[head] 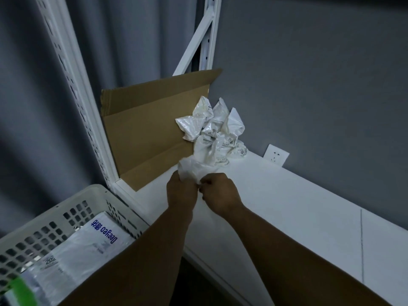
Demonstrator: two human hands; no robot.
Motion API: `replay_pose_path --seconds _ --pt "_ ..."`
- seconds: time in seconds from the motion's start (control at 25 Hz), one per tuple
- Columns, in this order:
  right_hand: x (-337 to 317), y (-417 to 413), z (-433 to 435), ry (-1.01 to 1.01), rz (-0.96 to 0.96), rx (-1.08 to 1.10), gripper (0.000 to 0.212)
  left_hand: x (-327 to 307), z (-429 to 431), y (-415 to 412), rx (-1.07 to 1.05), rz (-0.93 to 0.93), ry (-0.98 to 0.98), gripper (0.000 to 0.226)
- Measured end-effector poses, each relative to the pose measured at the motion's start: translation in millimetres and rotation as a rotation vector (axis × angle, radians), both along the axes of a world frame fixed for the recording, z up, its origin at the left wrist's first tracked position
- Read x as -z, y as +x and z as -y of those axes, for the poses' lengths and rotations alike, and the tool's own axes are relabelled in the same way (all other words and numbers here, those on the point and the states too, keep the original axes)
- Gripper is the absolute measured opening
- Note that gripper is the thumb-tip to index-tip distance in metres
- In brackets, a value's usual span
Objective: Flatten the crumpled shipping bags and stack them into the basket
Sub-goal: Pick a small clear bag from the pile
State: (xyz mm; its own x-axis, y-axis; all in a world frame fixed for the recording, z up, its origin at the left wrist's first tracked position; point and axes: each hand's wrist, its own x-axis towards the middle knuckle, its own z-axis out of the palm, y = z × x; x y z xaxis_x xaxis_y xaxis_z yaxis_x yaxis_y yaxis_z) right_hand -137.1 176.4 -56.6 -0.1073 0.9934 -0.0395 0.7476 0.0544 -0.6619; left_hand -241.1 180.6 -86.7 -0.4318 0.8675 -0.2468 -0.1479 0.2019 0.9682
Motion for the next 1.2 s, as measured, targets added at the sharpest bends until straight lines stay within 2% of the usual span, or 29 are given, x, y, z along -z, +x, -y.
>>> replay_pose_path --seconds 0.08,0.12,0.16,0.24,0.32,0.4,0.56,0.8,1.0,1.2 --pt "-2.5 7.2 8.9 -0.139 -0.191 0.107 0.027 -6.3 6.3 7.6 -0.001 -0.051 -0.106 0.02" --pt "-3.3 12.2 12.9 -0.176 -0.243 0.155 0.028 -9.8 9.2 11.2 0.018 -0.101 -0.116 0.021" --pt "-3.5 18.8 15.3 -0.177 -0.275 0.189 0.029 -18.9 13.4 14.8 0.065 -0.058 -0.14 0.025" --pt "-4.3 31.6 17.0 -0.171 -0.321 0.21 0.027 -28.9 20.2 26.1 0.127 -0.232 -0.223 0.031" --pt "-5.1 41.6 16.3 -0.172 -0.321 0.205 0.018 -27.6 16.1 32.5 0.141 -0.127 -0.1 0.026" --pt "-2.9 47.8 15.6 -0.179 -0.296 0.203 0.015 -29.1 22.1 45.8 0.073 -0.127 -0.06 0.024" --pt "7.9 59.9 11.6 -0.104 -0.214 0.276 0.015 -15.9 22.8 59.6 0.162 -0.162 -0.048 0.031" --pt "10.3 78.9 12.6 -0.056 -0.218 0.329 0.014 -13.7 21.1 78.1 0.208 -0.106 -0.029 0.035" --pt "8.5 91.5 11.6 -0.123 -0.29 0.419 0.018 -9.2 18.3 79.7 0.186 -0.291 -0.07 0.018" --pt "-0.8 109.6 15.8 -0.12 -0.337 0.517 0.014 -7.1 21.7 85.1 0.136 -0.351 -0.133 0.02"
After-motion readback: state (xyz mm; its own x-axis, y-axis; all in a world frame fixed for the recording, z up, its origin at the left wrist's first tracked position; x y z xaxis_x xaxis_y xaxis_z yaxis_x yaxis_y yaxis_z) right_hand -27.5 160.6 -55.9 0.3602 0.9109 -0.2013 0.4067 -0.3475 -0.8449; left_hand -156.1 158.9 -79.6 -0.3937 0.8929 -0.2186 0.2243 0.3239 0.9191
